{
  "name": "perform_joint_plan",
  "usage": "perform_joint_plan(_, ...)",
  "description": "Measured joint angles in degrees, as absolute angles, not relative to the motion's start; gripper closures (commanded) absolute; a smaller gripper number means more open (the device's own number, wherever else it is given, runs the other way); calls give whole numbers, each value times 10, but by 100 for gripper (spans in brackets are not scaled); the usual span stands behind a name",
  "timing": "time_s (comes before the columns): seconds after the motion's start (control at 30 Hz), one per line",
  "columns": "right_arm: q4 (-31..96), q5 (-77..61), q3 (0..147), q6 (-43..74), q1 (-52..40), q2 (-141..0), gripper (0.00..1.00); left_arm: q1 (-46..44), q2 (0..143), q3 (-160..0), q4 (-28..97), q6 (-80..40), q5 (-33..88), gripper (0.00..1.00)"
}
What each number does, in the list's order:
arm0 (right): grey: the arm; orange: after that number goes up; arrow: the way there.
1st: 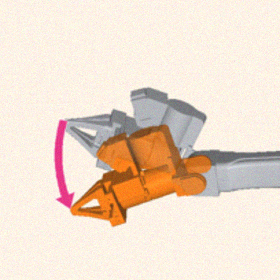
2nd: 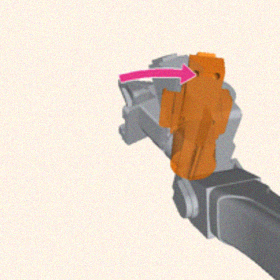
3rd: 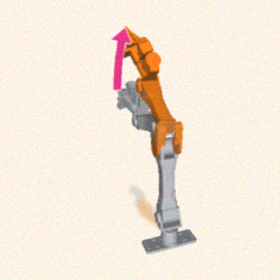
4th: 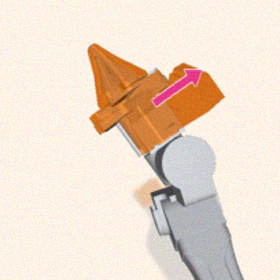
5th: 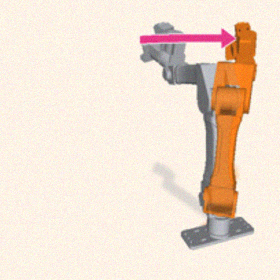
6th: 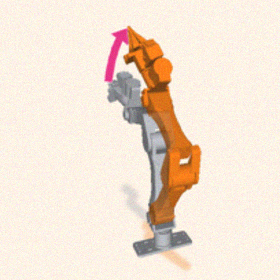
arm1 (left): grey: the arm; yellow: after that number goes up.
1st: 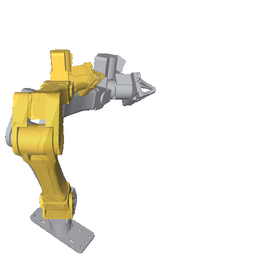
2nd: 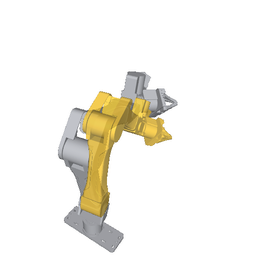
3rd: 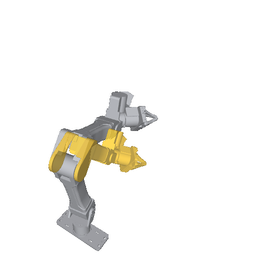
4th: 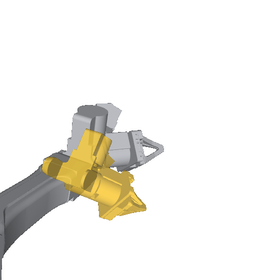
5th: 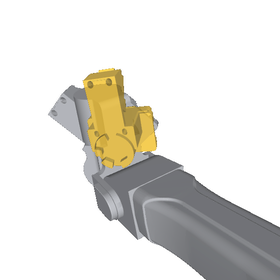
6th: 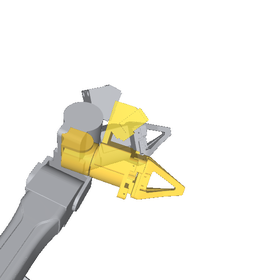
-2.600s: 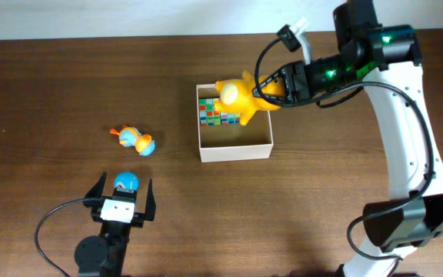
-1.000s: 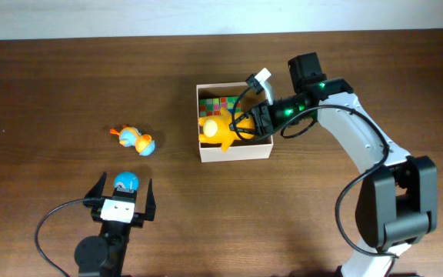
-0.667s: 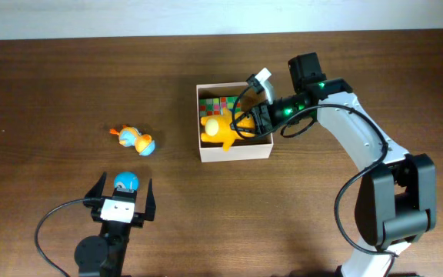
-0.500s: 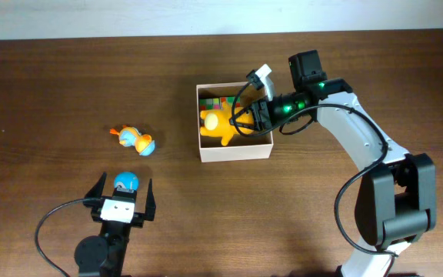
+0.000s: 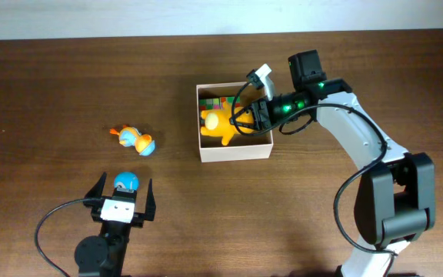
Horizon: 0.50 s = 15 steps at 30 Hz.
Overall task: Pack container
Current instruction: 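Lower the duck into the box and open the right gripper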
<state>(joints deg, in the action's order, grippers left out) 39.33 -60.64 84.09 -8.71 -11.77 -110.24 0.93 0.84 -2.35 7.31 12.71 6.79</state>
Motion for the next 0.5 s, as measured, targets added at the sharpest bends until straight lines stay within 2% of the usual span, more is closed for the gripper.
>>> perform_joint_plan(0.13, 393, -606, 841, -87, -118, -1128, 52, 9, 8, -23, 73, 127, 68, 1)
perform_joint_plan(0.33, 392, -606, 841, -83, -118, -1138, 32, 9, 8, -23, 73, 127, 68, 1)
perform_joint_plan(0.5, 392, -607, 841, -79, -118, -1138, 30, 9, 8, -23, 73, 127, 68, 1)
